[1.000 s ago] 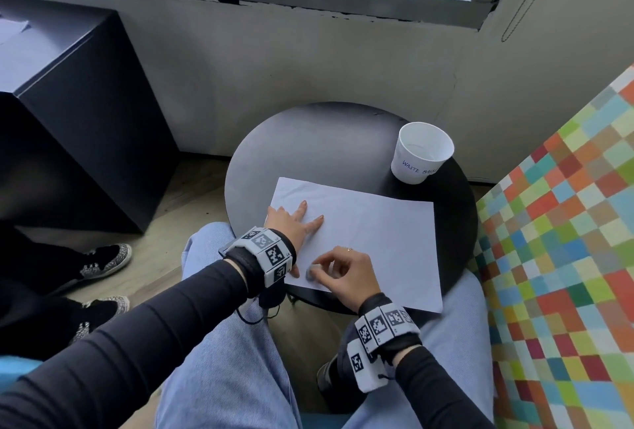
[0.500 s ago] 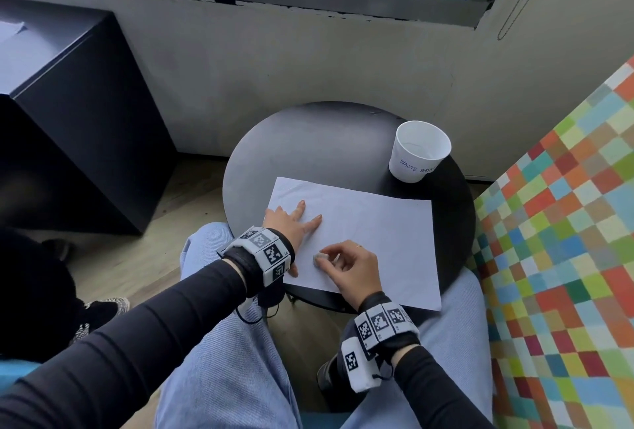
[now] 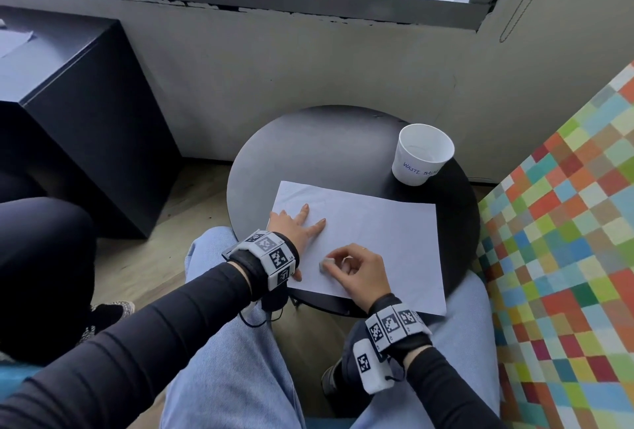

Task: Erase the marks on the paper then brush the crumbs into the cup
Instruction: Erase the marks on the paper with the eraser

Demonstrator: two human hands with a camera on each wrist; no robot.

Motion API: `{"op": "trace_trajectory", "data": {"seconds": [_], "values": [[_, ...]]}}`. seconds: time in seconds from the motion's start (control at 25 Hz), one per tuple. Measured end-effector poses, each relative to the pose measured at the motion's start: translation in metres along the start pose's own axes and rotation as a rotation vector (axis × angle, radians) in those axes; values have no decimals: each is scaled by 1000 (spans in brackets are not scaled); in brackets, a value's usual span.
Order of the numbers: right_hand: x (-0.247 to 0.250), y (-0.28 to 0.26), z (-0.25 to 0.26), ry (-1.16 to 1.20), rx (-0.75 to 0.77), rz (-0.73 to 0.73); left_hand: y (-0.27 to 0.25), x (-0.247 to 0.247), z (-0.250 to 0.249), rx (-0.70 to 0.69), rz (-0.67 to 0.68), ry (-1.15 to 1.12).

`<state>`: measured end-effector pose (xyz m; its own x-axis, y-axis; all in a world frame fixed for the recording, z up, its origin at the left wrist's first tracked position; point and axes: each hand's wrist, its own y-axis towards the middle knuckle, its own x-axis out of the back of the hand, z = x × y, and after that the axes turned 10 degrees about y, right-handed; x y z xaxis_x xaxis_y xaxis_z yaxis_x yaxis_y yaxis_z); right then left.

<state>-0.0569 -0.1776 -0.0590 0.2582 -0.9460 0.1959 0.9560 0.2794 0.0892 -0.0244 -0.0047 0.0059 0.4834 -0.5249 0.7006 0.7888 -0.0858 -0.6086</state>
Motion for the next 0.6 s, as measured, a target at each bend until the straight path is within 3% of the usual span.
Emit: {"op": "trace_trajectory", "data": {"seconds": [0.08, 0.2, 0.32, 0.48, 0.6], "values": [[2, 1, 0, 9, -3, 3, 0, 0, 0, -7, 4, -3], [5, -1, 2, -29, 18, 177, -1, 1, 0, 4, 5, 14], [4, 1, 2, 9, -10, -11, -1, 2, 0, -3, -1, 20], [4, -3, 3, -24, 1, 159, -2, 2, 0, 1, 13, 11], [2, -2, 3, -13, -1, -35, -2, 2, 0, -3, 9, 13]]}}
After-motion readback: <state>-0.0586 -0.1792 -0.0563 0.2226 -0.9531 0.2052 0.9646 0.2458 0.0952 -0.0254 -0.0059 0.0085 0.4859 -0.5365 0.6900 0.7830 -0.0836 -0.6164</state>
